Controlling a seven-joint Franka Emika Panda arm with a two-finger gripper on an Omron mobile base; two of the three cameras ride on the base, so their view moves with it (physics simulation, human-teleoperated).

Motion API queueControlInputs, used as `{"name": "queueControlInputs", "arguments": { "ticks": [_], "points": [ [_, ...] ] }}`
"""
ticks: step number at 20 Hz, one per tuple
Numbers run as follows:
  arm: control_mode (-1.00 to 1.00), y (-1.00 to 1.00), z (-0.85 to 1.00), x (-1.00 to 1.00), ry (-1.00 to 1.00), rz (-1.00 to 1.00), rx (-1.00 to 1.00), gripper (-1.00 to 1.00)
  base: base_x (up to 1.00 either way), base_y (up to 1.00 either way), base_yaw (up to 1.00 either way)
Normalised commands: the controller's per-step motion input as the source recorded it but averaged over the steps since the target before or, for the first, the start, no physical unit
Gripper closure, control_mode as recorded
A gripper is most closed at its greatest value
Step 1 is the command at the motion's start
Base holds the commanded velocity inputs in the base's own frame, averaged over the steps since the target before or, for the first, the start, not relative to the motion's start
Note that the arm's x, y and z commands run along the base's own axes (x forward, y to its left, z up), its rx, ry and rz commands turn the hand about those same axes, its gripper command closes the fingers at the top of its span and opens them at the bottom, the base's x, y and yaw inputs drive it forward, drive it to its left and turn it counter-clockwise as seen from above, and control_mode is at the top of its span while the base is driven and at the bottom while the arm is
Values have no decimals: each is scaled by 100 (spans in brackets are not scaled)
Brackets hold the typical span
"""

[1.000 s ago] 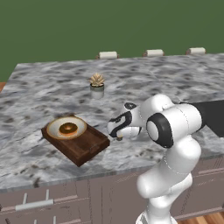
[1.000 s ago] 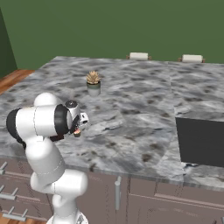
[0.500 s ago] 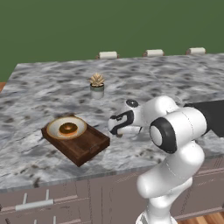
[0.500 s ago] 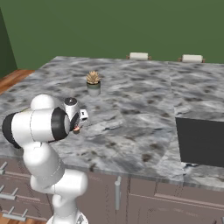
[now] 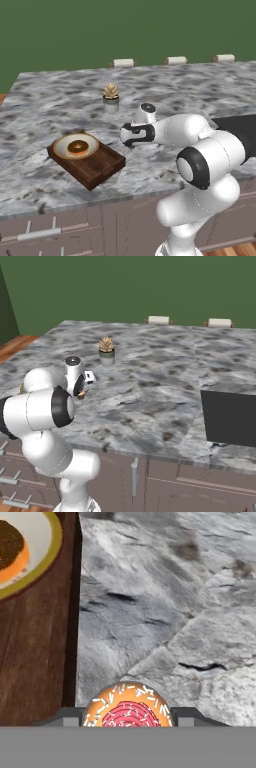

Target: Place the bowl with donut and the cupcake onto the tray.

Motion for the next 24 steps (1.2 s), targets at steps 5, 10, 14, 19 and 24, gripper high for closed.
{"name": "queueControlInputs", "arguments": {
  "ticks": [5, 10, 14, 19, 24],
  "points": [
    [-100, 54, 3, -5, 0, -1, 5, 100, 0, 0, 0],
    [-100, 58, 0, -10, 0, 0, 8, 100, 0, 0, 0],
    [-100, 38, -1, -17, 0, 0, 10, 100, 0, 0, 0],
    [-100, 9, -5, -16, 0, 0, 12, 100, 0, 0, 0],
    [-100, 14, -2, -18, -3, 0, -2, 100, 0, 0, 0]
  ]
}}
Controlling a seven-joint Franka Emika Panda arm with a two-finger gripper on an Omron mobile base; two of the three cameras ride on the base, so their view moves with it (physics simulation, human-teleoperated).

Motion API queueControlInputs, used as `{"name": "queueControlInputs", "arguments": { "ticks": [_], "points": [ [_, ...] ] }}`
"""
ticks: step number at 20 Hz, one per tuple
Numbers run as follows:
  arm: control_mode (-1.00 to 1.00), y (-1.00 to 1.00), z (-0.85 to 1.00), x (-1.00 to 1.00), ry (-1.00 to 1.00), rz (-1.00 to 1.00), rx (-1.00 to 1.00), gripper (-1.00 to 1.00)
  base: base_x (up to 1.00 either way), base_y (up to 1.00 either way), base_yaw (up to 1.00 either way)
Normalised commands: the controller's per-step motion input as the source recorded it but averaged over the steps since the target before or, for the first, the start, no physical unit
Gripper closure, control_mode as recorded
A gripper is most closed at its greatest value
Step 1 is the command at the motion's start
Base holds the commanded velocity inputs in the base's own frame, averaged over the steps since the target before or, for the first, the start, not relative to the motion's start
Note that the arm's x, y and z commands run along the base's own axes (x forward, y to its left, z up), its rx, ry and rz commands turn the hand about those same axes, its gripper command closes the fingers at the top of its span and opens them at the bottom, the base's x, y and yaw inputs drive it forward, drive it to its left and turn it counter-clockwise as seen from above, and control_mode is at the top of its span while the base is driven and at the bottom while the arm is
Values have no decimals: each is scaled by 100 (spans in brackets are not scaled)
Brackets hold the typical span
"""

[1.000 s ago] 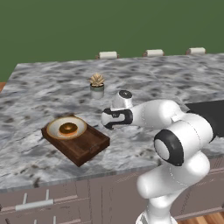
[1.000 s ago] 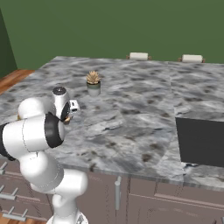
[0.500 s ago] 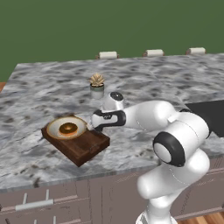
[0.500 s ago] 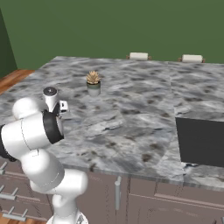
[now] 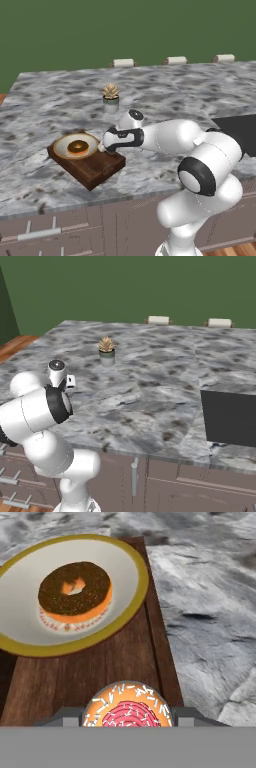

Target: Place the bowl with donut and the cupcake onto the tray.

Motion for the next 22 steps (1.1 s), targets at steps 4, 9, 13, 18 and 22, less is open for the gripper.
{"name": "queueControlInputs", "arguments": {
  "ticks": [4, 9, 13, 18, 22],
  "points": [
    [-100, 41, -1, -27, -6, 0, -9, 100, 0, 0, 0],
    [-100, 37, -1, -4, -2, 0, -8, 100, 0, 0, 0],
    [-100, 0, -3, 0, 0, 0, -1, 100, 0, 0, 0],
    [-100, 0, -6, 0, 0, 0, -2, -100, 0, 0, 0],
    [-100, 0, 3, 0, 0, 0, 0, -100, 0, 0, 0]
  ]
}}
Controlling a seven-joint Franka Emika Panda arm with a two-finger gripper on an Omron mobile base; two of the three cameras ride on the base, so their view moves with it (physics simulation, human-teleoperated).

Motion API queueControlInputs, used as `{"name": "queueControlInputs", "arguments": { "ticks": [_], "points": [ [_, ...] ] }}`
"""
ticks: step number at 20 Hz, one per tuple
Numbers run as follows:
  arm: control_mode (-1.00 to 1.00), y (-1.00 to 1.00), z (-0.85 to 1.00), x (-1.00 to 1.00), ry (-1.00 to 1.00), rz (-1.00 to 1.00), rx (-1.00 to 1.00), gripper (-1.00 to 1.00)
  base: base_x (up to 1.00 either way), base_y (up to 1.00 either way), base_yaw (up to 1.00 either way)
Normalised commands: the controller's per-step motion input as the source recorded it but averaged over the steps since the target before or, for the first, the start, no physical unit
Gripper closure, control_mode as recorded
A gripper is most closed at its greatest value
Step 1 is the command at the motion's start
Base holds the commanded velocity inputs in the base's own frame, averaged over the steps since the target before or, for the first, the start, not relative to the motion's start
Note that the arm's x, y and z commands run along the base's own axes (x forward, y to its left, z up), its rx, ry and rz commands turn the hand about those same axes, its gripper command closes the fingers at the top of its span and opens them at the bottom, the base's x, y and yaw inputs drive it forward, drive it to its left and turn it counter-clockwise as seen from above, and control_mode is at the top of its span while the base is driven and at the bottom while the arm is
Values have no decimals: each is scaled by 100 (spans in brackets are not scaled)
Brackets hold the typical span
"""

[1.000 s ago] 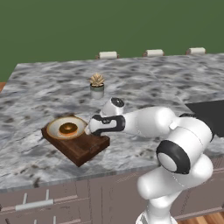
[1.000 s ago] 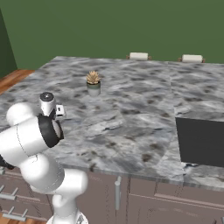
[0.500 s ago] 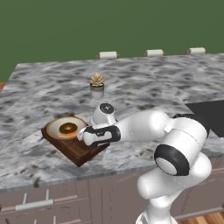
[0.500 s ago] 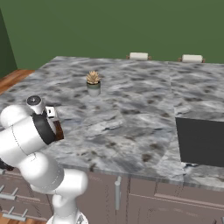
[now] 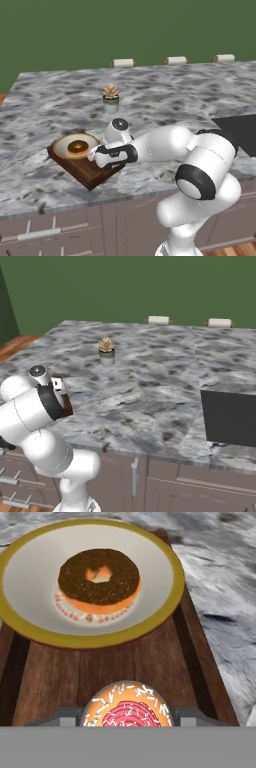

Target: Place the bowl with donut and the cupcake onto the tray.

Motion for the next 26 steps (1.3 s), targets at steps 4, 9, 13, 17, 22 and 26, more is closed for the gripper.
{"name": "queueControlInputs", "arguments": {
  "ticks": [4, 9, 13, 17, 22, 26],
  "points": [
    [-100, 1, 23, 0, 0, -2, 0, -100, 0, 0, 0],
    [-100, 1, 30, 0, 0, -4, 0, -100, 0, 0, 0],
    [-100, -18, 43, -5, -1, -5, 0, -100, 0, 0, 0],
    [-100, -66, 32, -26, -5, 0, 5, -100, 0, 0, 0],
    [-100, -96, 15, -44, -10, 0, 13, -100, 0, 0, 0],
    [-100, -93, 0, -34, -20, 0, 17, -100, 0, 0, 0]
  ]
}}
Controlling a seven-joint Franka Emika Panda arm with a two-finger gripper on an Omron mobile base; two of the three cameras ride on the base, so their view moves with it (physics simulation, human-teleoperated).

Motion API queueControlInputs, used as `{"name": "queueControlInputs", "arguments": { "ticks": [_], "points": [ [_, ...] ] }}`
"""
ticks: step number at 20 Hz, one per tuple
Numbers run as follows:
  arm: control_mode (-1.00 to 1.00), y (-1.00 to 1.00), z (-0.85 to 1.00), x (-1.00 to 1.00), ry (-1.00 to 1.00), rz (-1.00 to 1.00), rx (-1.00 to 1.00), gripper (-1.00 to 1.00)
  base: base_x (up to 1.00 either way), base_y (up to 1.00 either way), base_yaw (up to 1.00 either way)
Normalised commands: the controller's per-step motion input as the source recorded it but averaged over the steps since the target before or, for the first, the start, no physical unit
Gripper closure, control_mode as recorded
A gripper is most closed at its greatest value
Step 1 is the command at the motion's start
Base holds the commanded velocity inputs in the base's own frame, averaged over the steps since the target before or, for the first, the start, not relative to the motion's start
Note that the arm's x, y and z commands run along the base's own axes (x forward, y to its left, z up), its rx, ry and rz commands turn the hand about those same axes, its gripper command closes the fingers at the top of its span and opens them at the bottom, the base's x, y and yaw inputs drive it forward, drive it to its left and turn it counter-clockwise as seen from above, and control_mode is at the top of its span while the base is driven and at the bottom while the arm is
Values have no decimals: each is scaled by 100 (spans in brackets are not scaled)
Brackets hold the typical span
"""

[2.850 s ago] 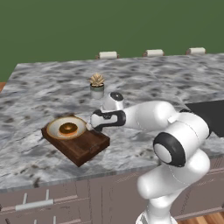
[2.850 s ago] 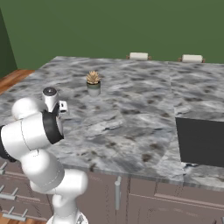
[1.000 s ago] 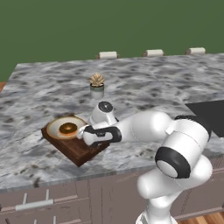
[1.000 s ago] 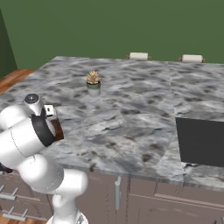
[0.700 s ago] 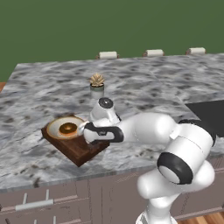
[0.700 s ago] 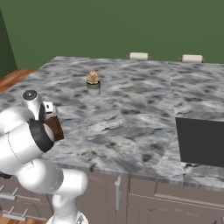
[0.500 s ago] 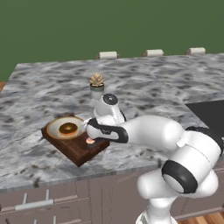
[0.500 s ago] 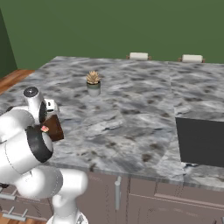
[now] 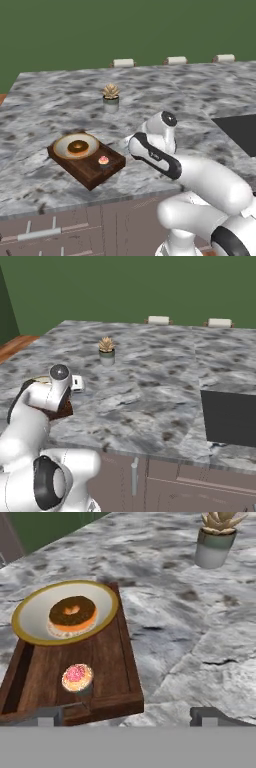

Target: Place the bowl with donut and the cupcake onto the tray.

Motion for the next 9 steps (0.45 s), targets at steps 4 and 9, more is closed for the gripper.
{"name": "queueControlInputs", "arguments": {
  "ticks": [4, 9],
  "points": [
    [-100, -83, -1, -17, -31, -1, 17, -100, 0, 0, 0],
    [-100, -47, 0, -9, -18, 0, 13, -100, 0, 0, 0]
  ]
}}
